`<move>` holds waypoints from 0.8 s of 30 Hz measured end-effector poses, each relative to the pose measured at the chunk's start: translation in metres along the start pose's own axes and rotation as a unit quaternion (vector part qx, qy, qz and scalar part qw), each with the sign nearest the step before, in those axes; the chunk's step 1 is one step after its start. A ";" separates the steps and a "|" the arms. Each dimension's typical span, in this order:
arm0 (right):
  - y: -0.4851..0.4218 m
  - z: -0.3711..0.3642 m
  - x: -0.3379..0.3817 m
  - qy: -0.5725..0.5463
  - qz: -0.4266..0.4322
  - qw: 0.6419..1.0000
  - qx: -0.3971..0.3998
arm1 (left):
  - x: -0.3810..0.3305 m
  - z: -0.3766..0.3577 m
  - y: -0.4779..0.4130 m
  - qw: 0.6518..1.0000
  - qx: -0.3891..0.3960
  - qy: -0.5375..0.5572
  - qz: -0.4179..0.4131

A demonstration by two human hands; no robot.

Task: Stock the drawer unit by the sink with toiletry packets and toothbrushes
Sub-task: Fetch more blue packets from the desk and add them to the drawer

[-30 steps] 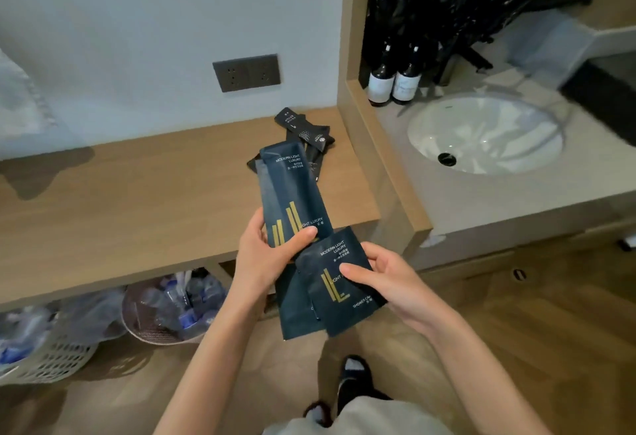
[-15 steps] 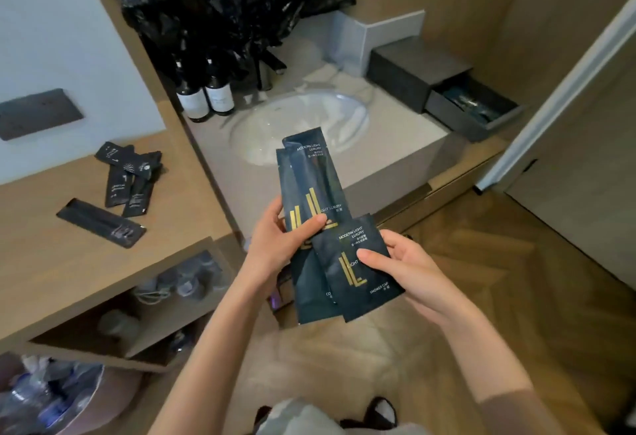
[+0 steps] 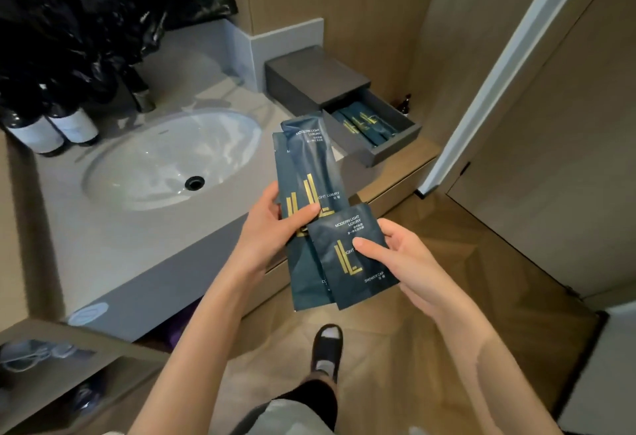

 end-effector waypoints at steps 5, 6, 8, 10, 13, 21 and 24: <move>-0.059 0.065 0.008 0.018 0.013 1.000 -0.018 | 0.004 -0.047 -0.083 1.000 0.020 -0.008 -0.004; -0.072 0.077 0.010 0.016 0.008 1.000 -0.022 | 0.005 -0.056 -0.100 1.000 0.022 -0.011 -0.002; -0.099 0.101 0.016 0.013 -0.002 1.000 -0.023 | 0.003 -0.071 -0.134 1.000 0.020 -0.010 0.001; -0.126 0.122 0.026 0.019 -0.004 1.000 -0.022 | 0.001 -0.080 -0.167 1.000 0.024 -0.006 0.004; -0.165 0.151 0.042 0.018 0.002 0.999 -0.028 | -0.002 -0.089 -0.211 0.999 0.026 -0.010 0.020; -0.248 0.204 0.079 0.031 0.027 0.999 -0.018 | -0.005 -0.081 -0.278 0.996 -0.075 0.009 0.037; -0.275 0.216 0.089 0.028 0.026 0.999 0.019 | -0.002 -0.071 -0.288 0.993 -0.113 0.000 0.044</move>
Point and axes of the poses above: each hand's wrist, its own y-axis away from the middle knuckle, its own z-axis out of the back of the hand, x = y × z, the point moved 7 cm from there along -y, towards the middle knuckle, and after that the axes turned 9 degrees about y, right-handed, at the moved point
